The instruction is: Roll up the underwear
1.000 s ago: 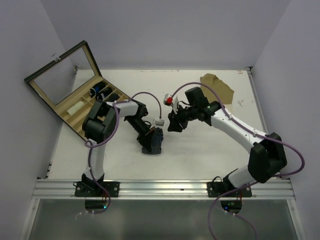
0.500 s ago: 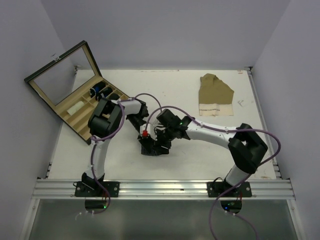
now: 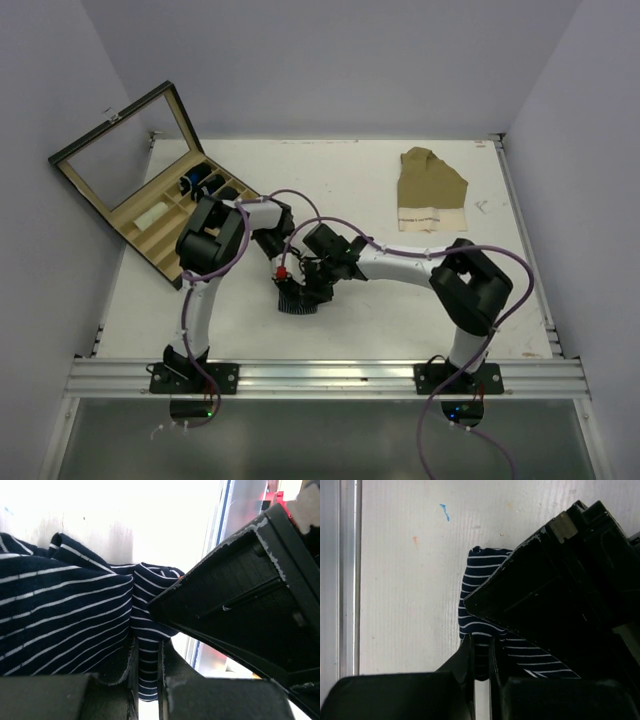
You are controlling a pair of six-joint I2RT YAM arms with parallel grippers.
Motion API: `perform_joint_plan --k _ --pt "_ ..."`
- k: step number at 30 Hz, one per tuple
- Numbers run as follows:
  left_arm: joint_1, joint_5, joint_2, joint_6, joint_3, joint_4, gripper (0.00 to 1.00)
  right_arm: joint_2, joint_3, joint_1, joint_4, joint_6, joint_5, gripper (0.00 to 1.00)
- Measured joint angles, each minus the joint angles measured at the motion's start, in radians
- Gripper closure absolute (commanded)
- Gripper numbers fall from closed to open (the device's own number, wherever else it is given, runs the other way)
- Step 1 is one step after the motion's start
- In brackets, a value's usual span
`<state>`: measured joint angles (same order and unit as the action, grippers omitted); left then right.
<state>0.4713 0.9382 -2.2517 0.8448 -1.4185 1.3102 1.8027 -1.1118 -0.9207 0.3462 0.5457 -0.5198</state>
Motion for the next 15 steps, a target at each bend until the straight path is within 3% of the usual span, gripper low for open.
perform_joint_plan --k 8,15 --pt "-0.042 -0.026 0.062 -0.024 0.054 -0.05 0.69 0.069 -0.043 0.043 -0.01 -0.008 -0.13 1.0" --pt "-0.177 -0.054 0.229 -0.042 0.077 -0.211 0.55 0.152 -0.092 0.13 -0.018 -0.061 -0.298 1.0"
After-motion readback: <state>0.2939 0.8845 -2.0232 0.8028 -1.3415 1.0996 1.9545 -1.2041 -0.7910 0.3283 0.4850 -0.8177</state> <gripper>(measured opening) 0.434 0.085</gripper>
